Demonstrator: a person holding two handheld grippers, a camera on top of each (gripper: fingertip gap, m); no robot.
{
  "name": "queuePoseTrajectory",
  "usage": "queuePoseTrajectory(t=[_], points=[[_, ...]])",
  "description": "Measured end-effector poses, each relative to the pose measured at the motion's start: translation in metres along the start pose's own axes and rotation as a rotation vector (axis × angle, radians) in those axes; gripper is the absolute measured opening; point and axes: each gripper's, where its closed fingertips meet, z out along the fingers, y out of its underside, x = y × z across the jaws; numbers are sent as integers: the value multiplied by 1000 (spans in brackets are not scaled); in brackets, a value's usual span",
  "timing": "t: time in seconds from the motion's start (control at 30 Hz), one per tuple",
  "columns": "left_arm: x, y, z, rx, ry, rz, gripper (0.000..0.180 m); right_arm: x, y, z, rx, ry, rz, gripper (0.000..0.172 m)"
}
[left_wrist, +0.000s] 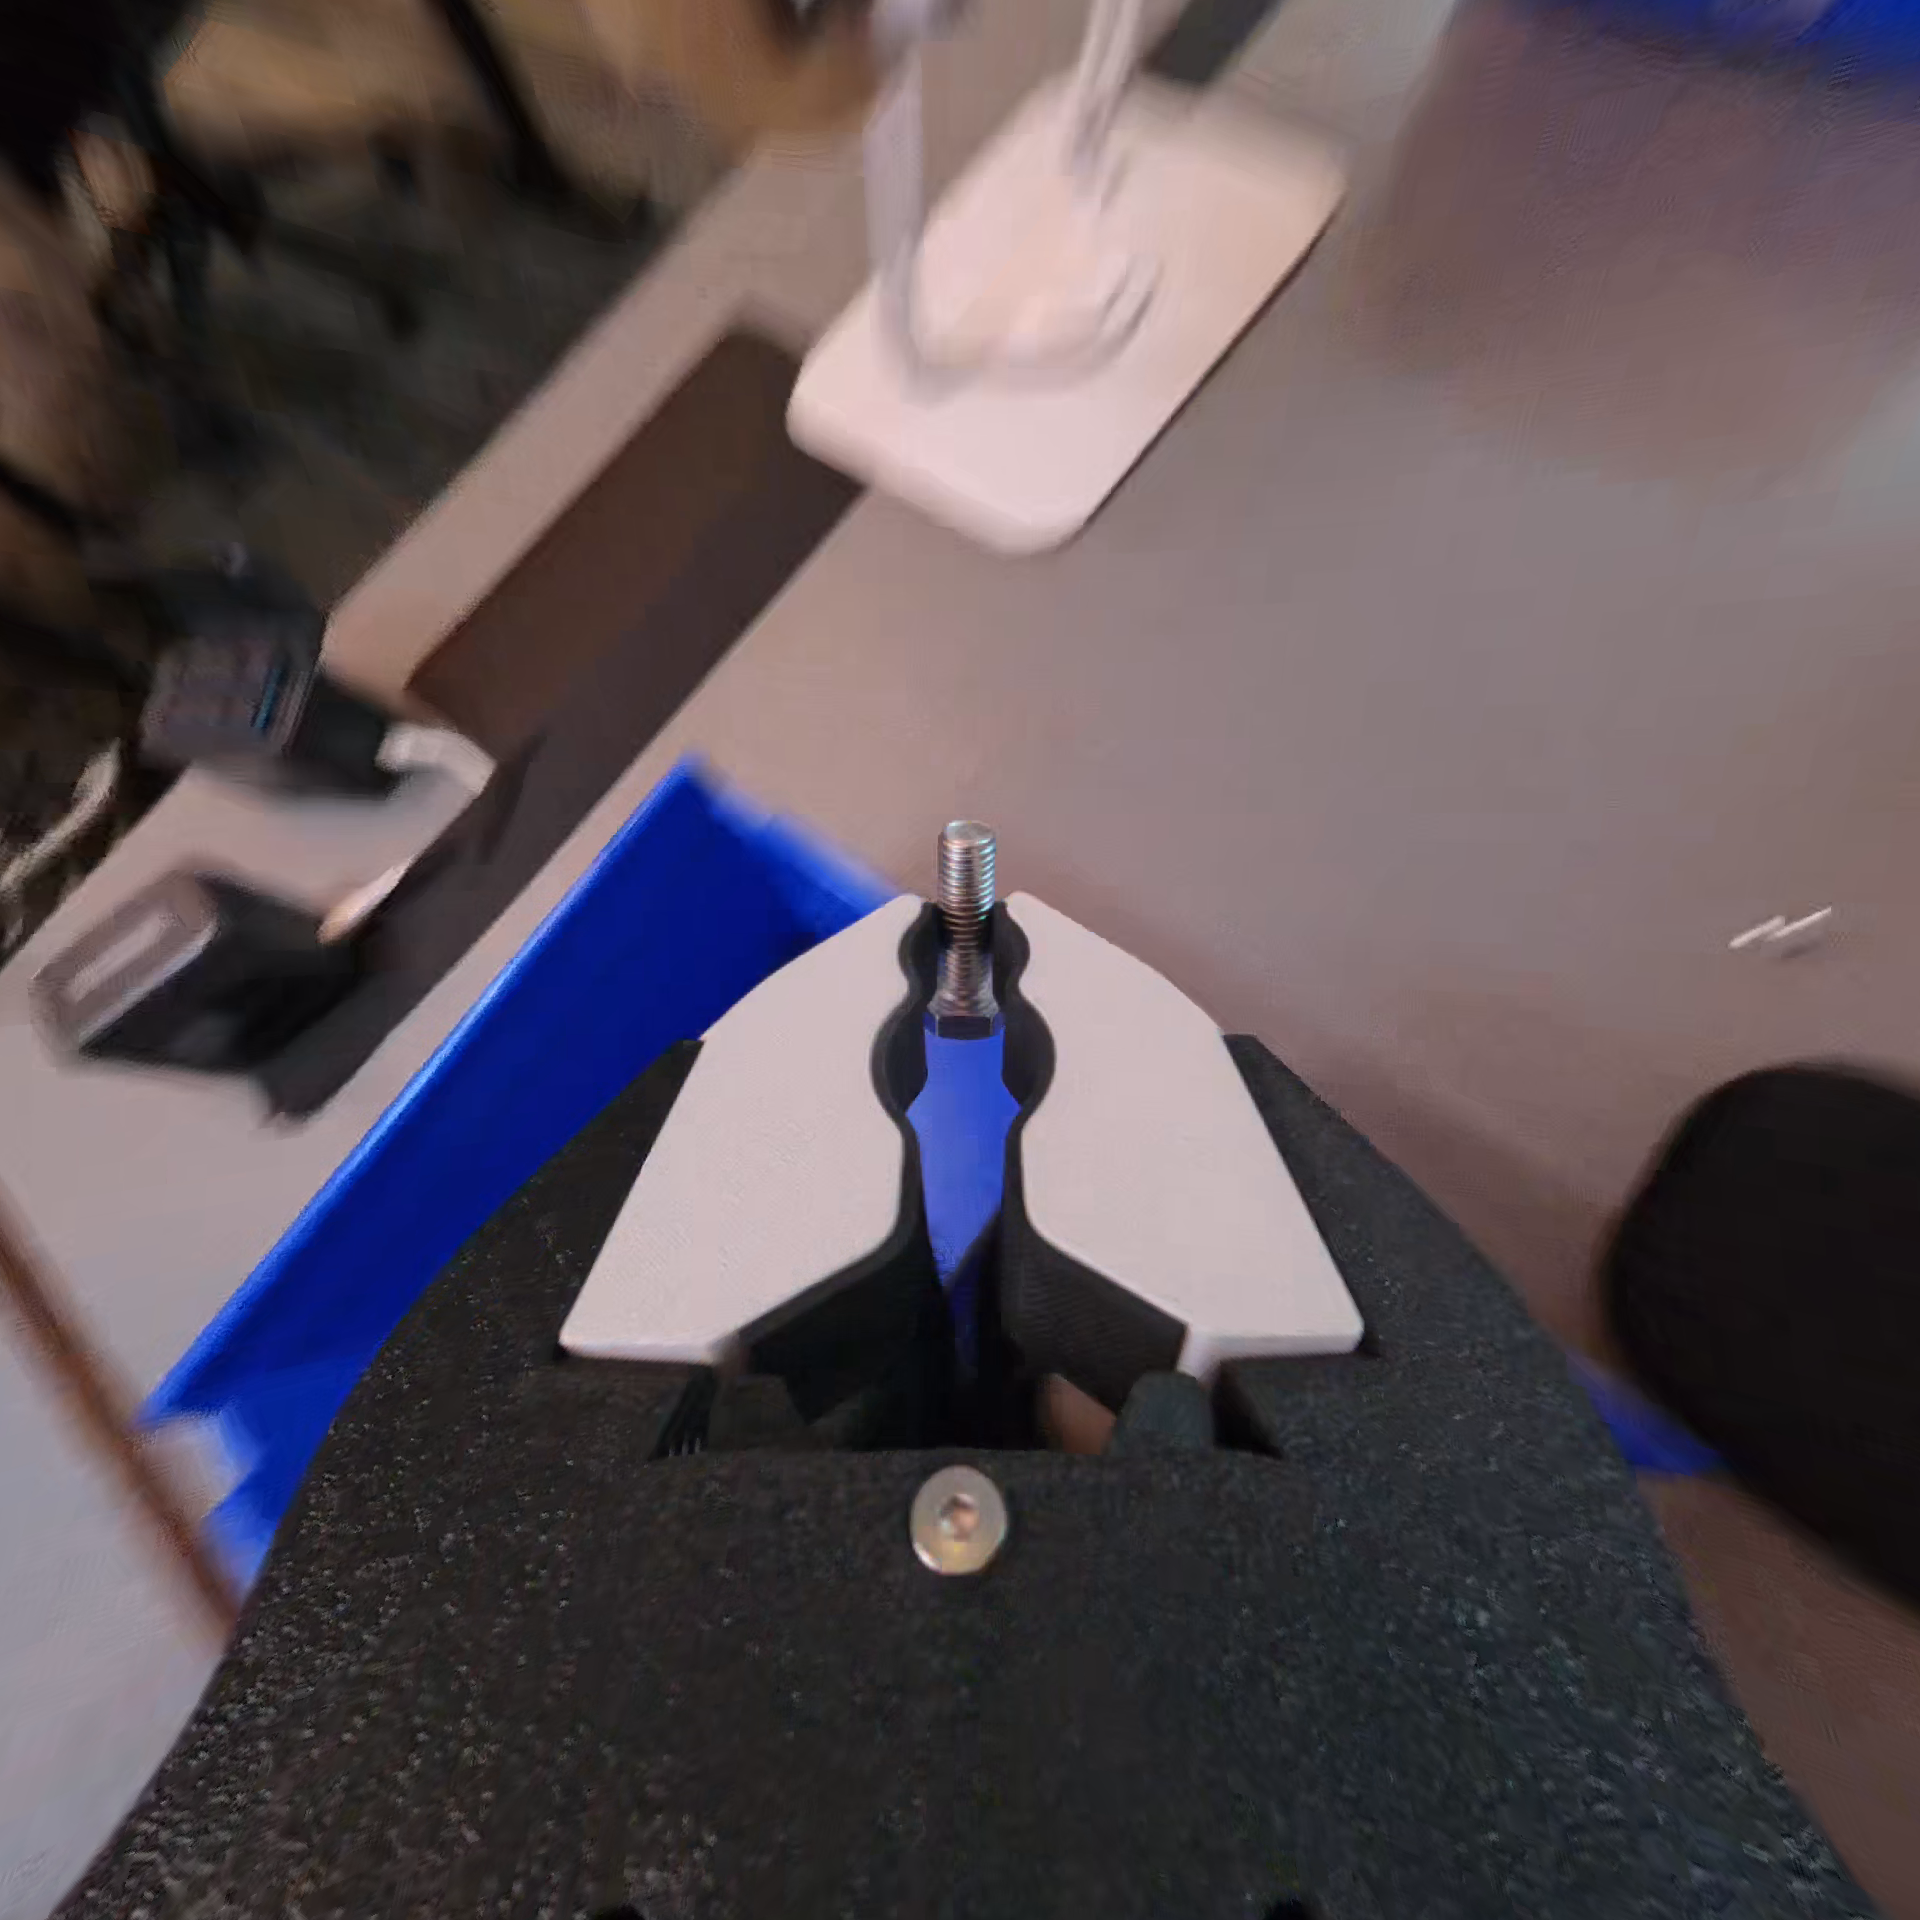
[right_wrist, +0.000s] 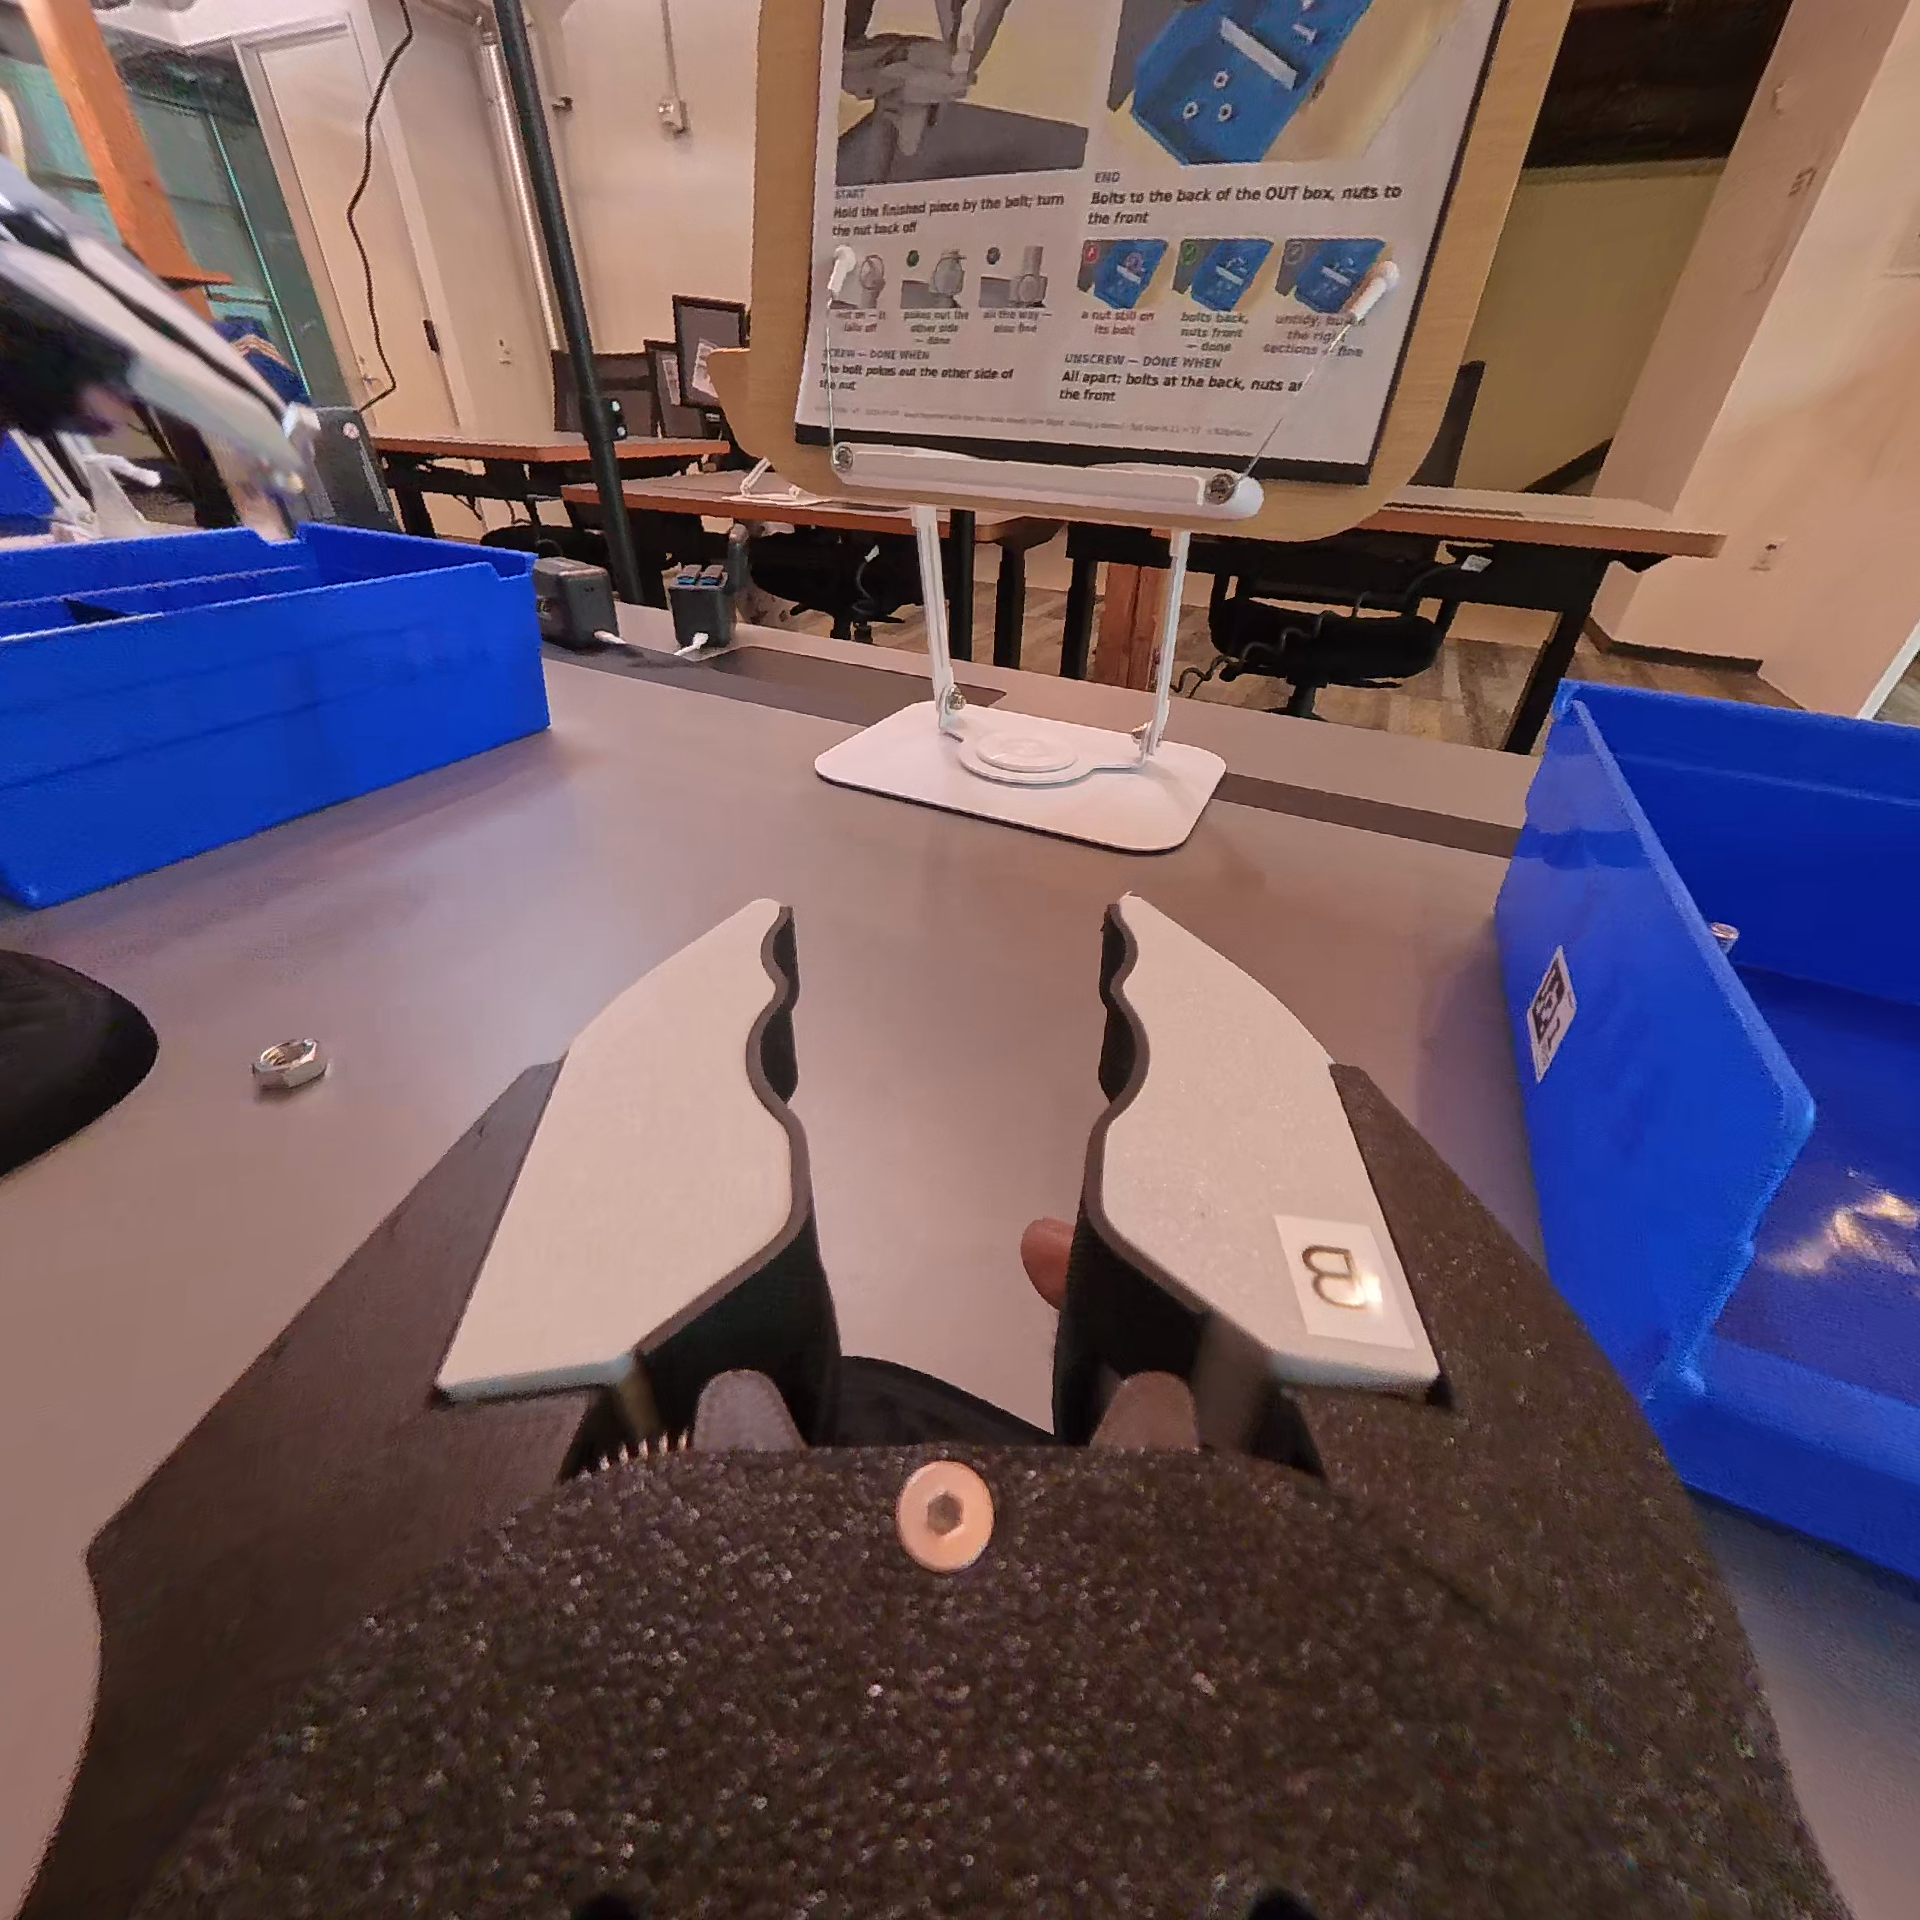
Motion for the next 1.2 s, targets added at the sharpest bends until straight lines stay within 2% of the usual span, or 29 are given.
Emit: queuePoseTrajectory(t=[0.07, 0.13, 0.27, 0.4, 0.47, 0.57, 0.7, 0.83, 1.03, 1.2], points=[[51, -40, -10, 231, 46, -14, 9, -2, 1, 1, -9, -12, -5, 56], [110, -62, -12, 383, 93, 8, 9, -5, 3, 2, -23, -33, -8, 56], [214, -76, 12, 577, 180, 30, 9, -10, 6, 4, -47, -65, -25, 55], [267, -97, 39, 776, 226, -109, 9, -13, 9, 6, -70, -84, -28, 56], [282, -101, 53, 800, 241, -115, 9, -14, 9, 5, -69, -98, -24, 56], [299, -90, 75, 742, 275, -59, 9, -21, 8, 4, -67, -159, -19, 49], [305, -81, 83, 697, 273, -4, 9, -57, -3, 0, -63, -405, 18, 36], [310, -78, 88, 681, 266, 16, 9, -94, -8, 7, -78, -565, 92, 36], [314, -74, 92, 657, 267, 40, 9, -116, 3, 19, -142, -594, 88, 30], [318, -74, 94, 647, 259, 77, 9, -116, -1, 21, -145, -603, 190, 21]])
